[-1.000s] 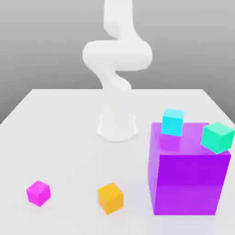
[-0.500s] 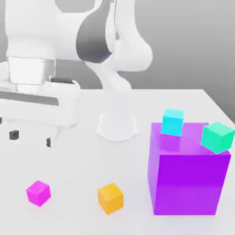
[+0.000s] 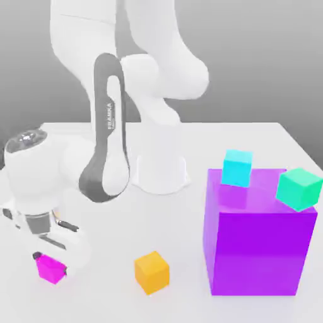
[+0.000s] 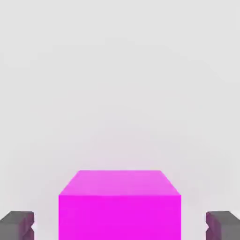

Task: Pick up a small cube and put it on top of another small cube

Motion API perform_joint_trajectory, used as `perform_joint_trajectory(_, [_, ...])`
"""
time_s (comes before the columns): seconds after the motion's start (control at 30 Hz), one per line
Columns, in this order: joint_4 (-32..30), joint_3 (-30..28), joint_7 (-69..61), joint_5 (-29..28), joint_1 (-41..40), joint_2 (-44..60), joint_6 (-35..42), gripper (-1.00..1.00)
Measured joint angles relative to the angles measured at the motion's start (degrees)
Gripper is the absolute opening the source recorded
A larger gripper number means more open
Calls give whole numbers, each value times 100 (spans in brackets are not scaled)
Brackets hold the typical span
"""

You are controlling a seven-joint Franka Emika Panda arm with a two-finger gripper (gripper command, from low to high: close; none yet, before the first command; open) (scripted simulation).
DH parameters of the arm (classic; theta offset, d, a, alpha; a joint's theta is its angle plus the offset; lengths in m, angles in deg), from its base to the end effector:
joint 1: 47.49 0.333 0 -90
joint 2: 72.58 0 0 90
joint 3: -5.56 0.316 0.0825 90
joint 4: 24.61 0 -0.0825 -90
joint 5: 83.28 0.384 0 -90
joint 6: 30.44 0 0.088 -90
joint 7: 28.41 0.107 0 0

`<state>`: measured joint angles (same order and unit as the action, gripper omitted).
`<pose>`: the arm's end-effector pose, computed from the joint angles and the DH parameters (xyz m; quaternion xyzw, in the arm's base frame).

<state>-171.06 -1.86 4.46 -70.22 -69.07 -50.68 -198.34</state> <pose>0.3743 -0.2305 0.1302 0.7980 -0.6026 0.0002 0.0004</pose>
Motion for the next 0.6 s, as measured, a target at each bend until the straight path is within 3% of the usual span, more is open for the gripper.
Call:
perform_joint_trajectory(0.13, [3,21,7,-8,-22,19,-14,-100])
perform_joint_trajectory(0.33, [-228,-368,499,-656,305,-1089,849,-100])
perform_joint_trajectory(0.6, [-269,313,784,-950,1506,-2769,2448,-100])
